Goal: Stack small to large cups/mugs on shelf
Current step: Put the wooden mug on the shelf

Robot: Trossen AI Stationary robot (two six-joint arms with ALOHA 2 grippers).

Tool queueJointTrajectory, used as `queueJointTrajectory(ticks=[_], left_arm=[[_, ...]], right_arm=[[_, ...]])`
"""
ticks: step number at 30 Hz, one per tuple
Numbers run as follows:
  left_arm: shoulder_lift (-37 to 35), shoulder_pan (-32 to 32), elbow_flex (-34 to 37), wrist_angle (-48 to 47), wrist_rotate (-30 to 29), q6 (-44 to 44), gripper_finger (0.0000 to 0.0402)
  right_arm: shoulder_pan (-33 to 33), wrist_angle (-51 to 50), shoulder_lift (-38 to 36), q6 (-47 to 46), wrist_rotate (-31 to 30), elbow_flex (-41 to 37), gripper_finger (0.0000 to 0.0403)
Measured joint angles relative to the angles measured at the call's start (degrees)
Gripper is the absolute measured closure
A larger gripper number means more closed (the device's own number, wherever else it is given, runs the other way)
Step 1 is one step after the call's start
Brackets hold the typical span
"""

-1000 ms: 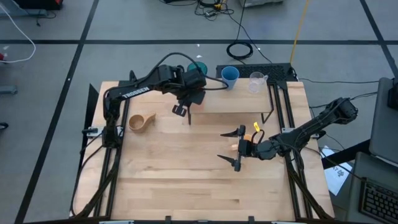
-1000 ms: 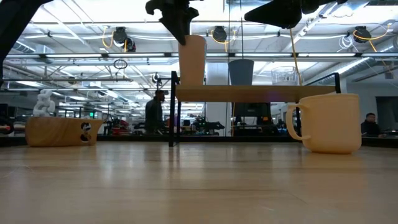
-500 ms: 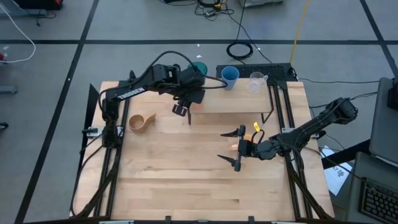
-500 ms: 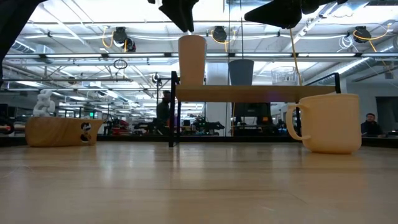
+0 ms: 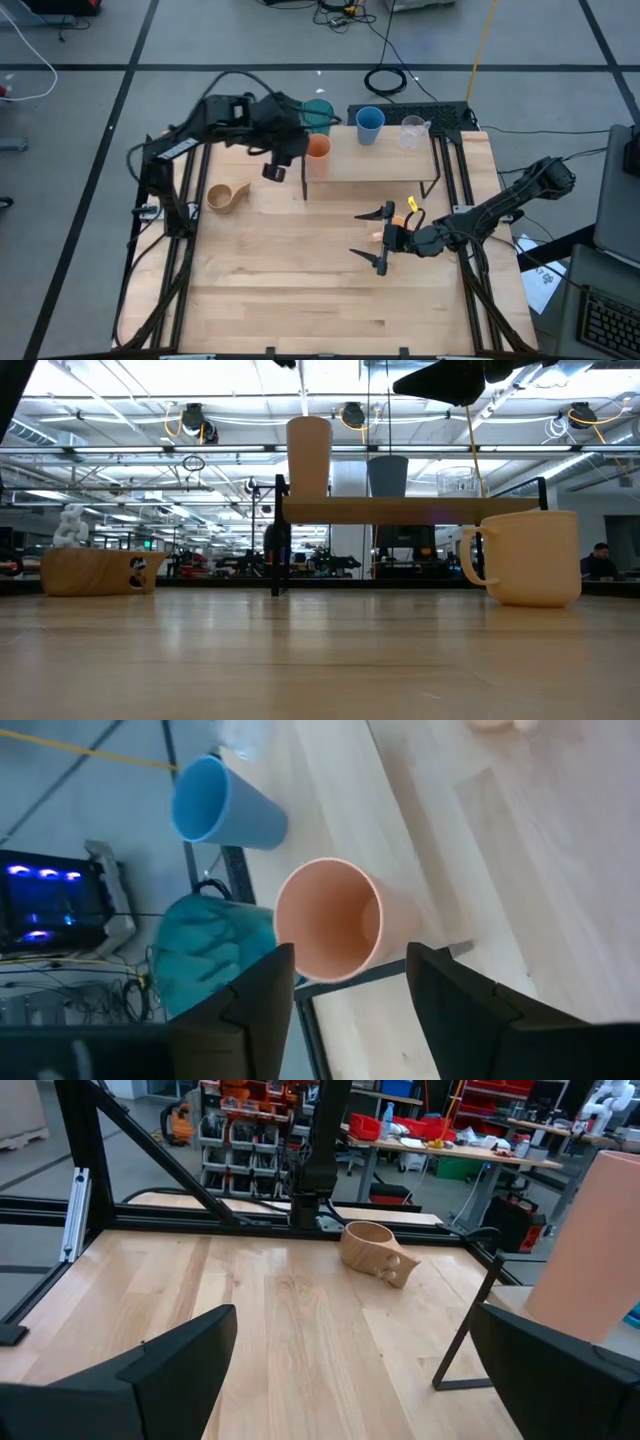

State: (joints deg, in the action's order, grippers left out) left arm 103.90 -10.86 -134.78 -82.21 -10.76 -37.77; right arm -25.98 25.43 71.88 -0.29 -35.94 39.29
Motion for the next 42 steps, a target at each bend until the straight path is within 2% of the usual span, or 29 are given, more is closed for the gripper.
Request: queueJointTrajectory(ticks=[9,20,24,30,38,42], left_arm=[[-7.06,3.37,0.0,-0.92,0.24,6.97,0.0206],[-12.07,11.97,2.46,-4.0,0.24,14.08,0.0206],[-12.61,14.29,3.66,-5.85,-3.04,18.85,0.0206],[-12.57,15.29,3.76,-7.85,-4.55,29.16,0.0206],[-13.69,14.53,4.02,-7.7,-5.84,38.09,0.0206],[-15.59,13.11,9.83,-7.63,-3.94,43.45,0.0206]], right_arm=[[0.0,0.01,0.0,-0.02,0.0,0.0,0.0012],[0.0,0.04,0.0,-0.33,0.0,0.0,0.0012],[0.0,0.04,0.0,-0.35,0.0,0.0,0.0012],[-0.22,0.02,0.0,-0.35,0.0,0.0,0.0012],[-1.51,0.0,0.0,0.26,0.0,0.0,0.0012],[-2.09,0.0,0.0,0.53,0.0,0.0,0.0012]])
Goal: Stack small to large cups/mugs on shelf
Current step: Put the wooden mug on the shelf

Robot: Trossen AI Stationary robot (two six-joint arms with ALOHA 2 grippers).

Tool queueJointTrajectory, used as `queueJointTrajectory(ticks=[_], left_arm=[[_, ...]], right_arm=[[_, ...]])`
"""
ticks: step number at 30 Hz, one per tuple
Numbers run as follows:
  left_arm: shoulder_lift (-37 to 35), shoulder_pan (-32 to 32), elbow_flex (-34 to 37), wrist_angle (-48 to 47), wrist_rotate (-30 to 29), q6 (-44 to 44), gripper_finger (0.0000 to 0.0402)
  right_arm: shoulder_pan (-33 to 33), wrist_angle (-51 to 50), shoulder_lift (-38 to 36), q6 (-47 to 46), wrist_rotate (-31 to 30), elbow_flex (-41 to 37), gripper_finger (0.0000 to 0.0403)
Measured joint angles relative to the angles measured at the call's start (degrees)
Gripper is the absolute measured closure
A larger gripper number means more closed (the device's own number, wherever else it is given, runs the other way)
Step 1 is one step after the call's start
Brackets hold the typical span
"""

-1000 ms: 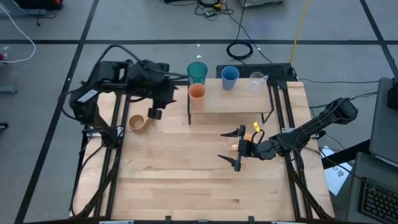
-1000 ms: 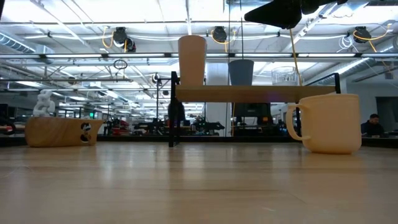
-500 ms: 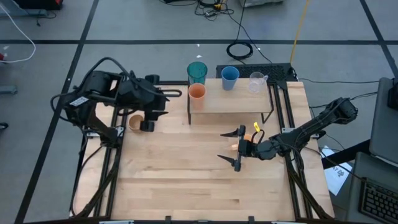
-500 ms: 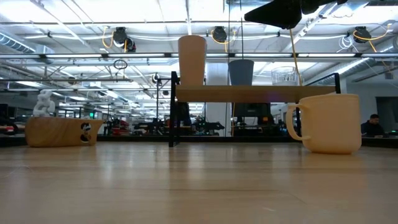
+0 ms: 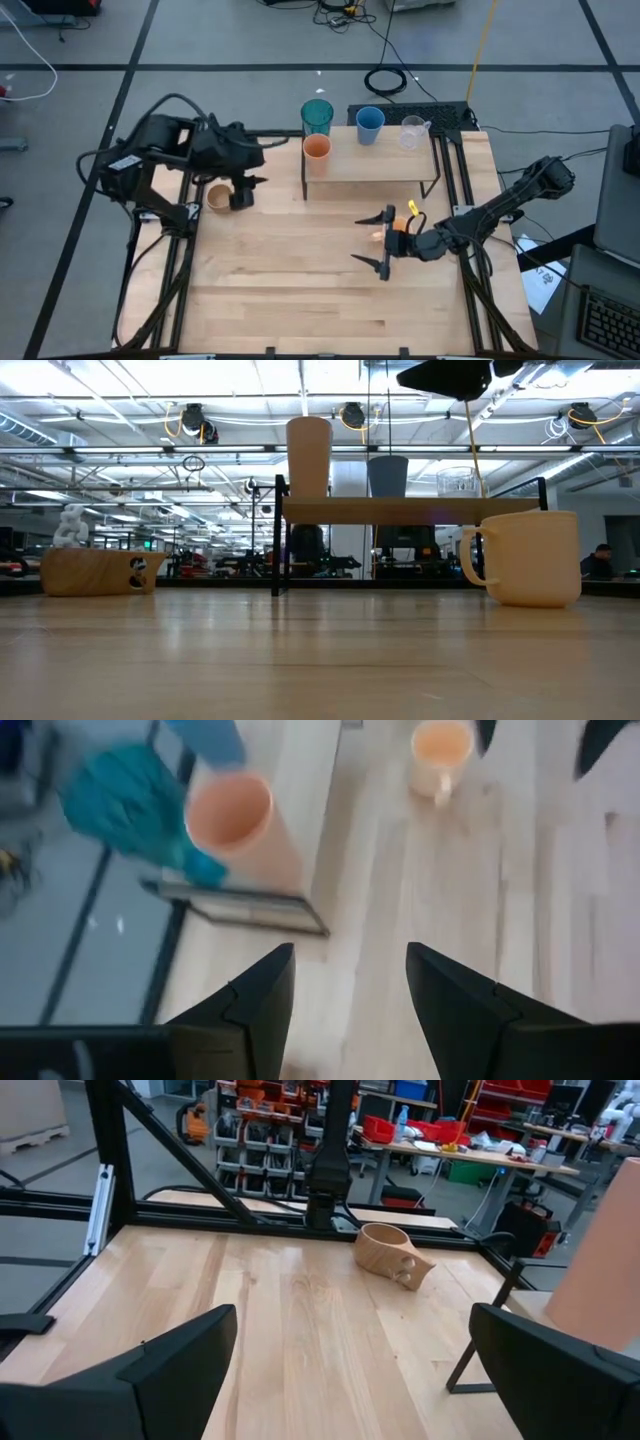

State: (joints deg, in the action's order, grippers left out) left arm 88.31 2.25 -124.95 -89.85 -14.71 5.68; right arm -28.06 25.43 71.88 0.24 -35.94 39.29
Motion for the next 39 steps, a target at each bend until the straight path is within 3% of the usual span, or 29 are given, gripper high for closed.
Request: queueJointTrajectory(ticks=[7,13,27,39], left_arm=[[-4.96,-3.43,19.02,-0.19,3.78,5.3,0.0206],[-8.73,-7.58,30.23,-0.22,7.79,6.07,0.0206],[-15.4,-14.11,41.68,-0.17,8.62,13.98,0.0206],[-16.42,-22.64,54.79,-0.28,7.82,16.2,0.0206]], right_arm=[[-0.56,0.02,0.0,0.61,0.0,0.0,0.0012],[-0.56,0.0,0.0,0.51,0.0,0.0,0.0012],[-0.56,0.0,0.0,0.67,0.0,0.0,0.0012],[-0.56,0.0,0.0,1.08,0.0,0.02,0.0012]])
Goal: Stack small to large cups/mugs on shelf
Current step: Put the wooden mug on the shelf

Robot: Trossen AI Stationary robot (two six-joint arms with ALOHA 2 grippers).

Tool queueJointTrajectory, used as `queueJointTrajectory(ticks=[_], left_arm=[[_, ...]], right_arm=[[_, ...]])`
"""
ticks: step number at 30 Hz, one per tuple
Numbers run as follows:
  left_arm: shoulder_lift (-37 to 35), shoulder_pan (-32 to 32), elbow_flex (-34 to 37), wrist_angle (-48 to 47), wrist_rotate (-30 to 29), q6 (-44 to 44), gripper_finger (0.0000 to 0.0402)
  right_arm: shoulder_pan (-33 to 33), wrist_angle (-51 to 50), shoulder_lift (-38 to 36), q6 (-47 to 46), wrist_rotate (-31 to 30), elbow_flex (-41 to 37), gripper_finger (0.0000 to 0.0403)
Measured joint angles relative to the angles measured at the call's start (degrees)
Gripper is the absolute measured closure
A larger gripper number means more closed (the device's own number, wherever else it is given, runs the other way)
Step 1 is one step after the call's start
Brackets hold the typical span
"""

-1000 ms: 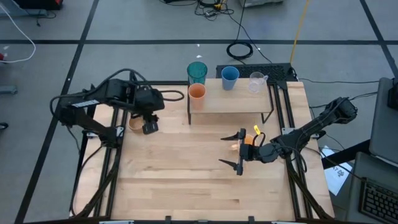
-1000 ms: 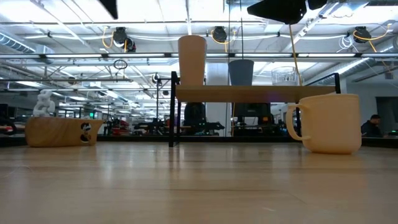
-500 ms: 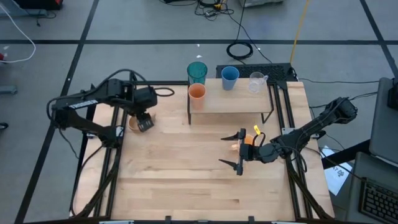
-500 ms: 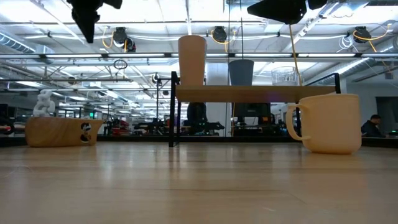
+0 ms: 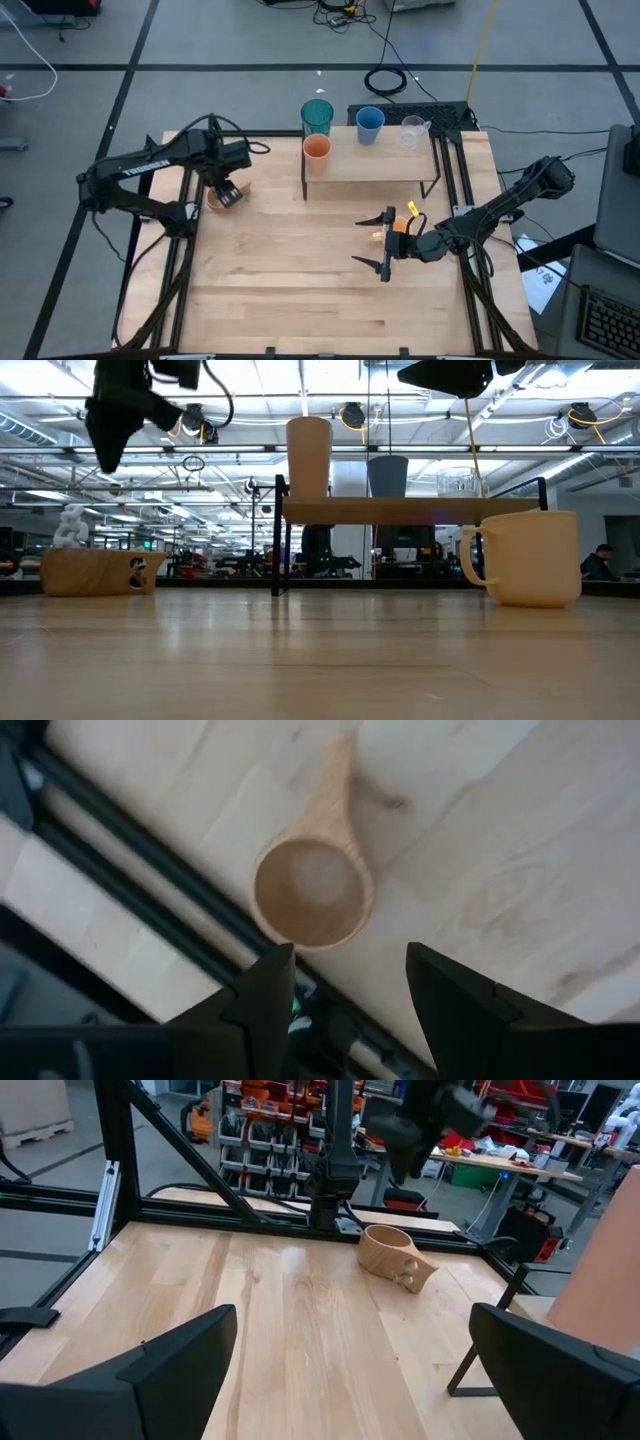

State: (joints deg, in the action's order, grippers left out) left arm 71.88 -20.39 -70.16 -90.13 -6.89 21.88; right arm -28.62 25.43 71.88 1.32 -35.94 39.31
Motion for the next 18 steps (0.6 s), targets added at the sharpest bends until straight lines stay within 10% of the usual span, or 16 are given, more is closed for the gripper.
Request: queueJointTrajectory(ticks=[18], left_arm=[[-6.74,-3.97,4.91,0.05,-2.61,0.8,0.0206]], right_arm=[[0.0,0.01,0.0,0.0,0.0,0.0,0.0012]])
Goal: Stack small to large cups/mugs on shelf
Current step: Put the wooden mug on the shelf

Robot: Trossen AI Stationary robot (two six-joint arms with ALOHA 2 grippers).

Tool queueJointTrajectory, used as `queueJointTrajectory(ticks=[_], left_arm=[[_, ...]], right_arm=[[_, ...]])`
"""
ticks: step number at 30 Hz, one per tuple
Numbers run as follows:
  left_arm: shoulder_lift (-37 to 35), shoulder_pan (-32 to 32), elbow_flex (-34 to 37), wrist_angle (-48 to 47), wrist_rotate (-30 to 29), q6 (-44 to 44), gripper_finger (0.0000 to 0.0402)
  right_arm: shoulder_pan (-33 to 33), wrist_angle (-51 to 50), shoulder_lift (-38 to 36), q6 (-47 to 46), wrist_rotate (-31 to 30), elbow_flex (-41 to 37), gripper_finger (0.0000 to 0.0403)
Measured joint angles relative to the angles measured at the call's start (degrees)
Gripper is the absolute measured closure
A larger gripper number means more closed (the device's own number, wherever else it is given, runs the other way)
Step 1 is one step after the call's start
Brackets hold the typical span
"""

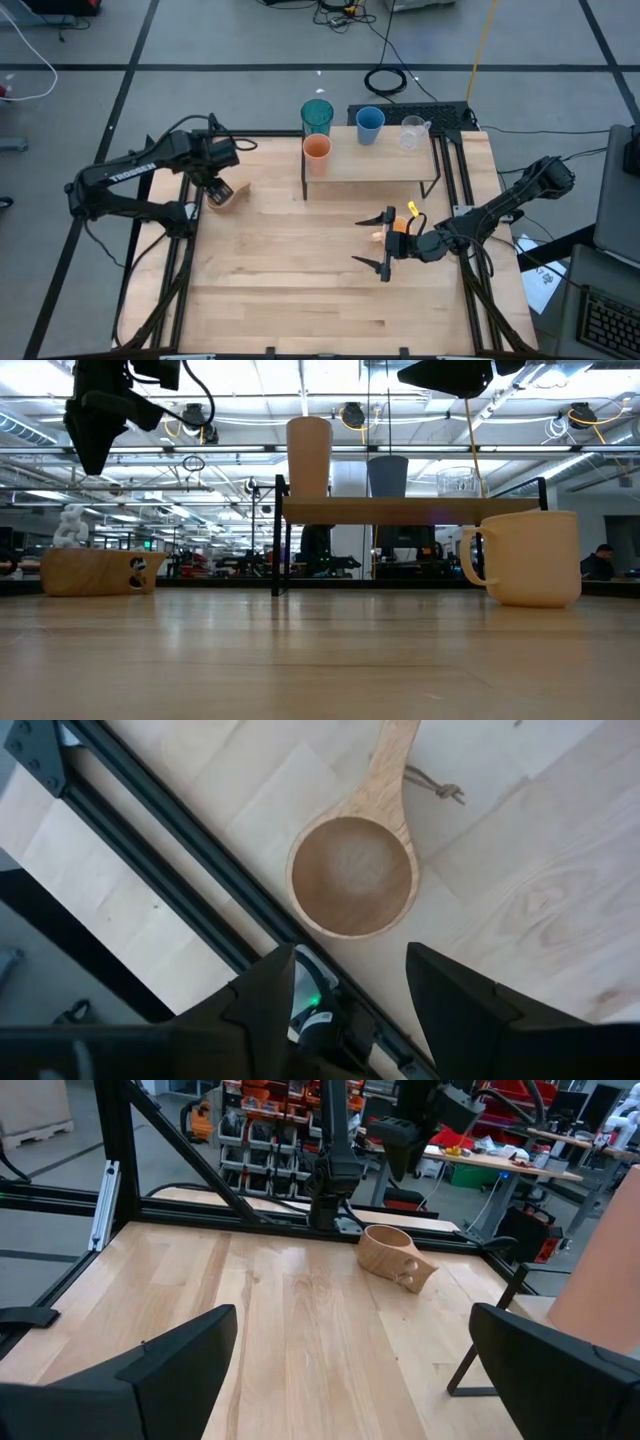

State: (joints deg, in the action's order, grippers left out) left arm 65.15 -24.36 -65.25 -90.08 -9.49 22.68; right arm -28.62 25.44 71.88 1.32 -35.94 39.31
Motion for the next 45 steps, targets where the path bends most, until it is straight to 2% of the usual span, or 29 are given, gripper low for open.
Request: queueJointTrajectory(ticks=[10,18,25,30,45], left_arm=[[-0.68,0.15,0.0,0.18,0.06,0.09,0.0206],[-0.69,4.23,0.22,1.16,-1.05,4.06,0.0206],[-0.7,6.72,7.32,5.68,-0.94,5.14,0.0206],[-0.66,6.75,12.02,10.82,1.47,4.83,0.0206],[0.21,6.67,17.8,19.46,1.36,5.54,0.0206]], right_arm=[[0.02,0.01,0.0,-0.2,-0.02,0.0,0.0012],[0.02,0.01,0.0,-0.2,-0.02,0.0,0.0012],[0.02,0.01,0.0,0.05,-0.02,0.0,0.0012],[0.02,0.01,0.0,0.33,-0.02,0.0,0.0012],[0.02,0.04,0.0,0.94,-0.02,0.0,0.0012]])
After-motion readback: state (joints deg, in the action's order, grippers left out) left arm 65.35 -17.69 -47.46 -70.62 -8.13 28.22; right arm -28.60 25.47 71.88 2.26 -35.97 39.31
